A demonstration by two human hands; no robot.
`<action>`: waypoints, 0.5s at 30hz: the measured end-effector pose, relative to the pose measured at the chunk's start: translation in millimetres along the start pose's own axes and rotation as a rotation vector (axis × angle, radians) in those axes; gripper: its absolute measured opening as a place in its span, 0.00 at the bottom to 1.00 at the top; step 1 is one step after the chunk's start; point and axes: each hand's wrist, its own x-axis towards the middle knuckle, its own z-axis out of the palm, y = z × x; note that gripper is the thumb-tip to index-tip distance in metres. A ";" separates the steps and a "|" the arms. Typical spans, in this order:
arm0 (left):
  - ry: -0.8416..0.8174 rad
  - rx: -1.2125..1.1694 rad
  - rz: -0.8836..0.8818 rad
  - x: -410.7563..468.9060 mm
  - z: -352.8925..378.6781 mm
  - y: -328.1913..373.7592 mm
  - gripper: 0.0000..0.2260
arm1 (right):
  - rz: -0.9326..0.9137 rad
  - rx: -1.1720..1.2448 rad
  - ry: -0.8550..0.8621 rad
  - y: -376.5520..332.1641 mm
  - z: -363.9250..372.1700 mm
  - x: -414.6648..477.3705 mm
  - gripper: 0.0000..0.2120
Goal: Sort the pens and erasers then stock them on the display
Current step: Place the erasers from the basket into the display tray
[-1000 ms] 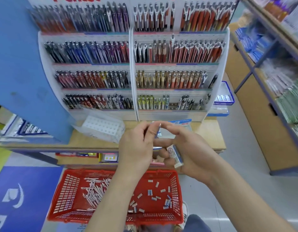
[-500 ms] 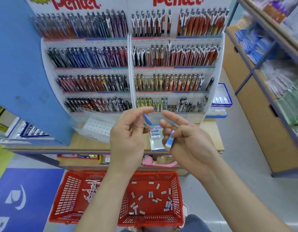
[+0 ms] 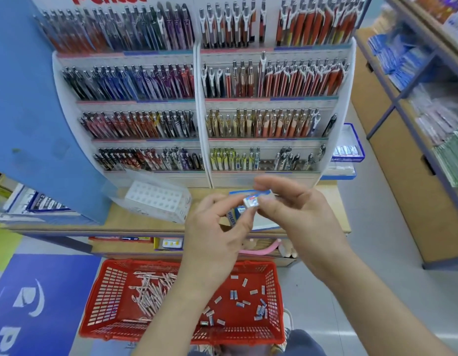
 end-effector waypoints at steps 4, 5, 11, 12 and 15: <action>-0.148 -0.005 -0.065 5.1 10.6 -33.8 0.08 | -0.131 -0.642 -0.018 29.1 -19.6 14.6 0.11; -0.183 -0.003 -0.087 6.4 15.0 -44.9 0.07 | -0.133 -0.763 -0.032 38.8 -22.5 21.0 0.12; -0.115 0.010 -0.318 22.5 41.7 -119.7 0.09 | -0.047 -1.148 -0.066 103.8 -37.9 69.6 0.13; -0.107 0.011 -0.345 27.3 46.3 -128.9 0.11 | -0.039 -1.139 -0.045 116.0 -38.7 78.6 0.12; -0.092 0.038 -0.371 45.2 65.0 -152.0 0.12 | -0.032 -1.175 -0.021 151.9 -38.8 105.0 0.13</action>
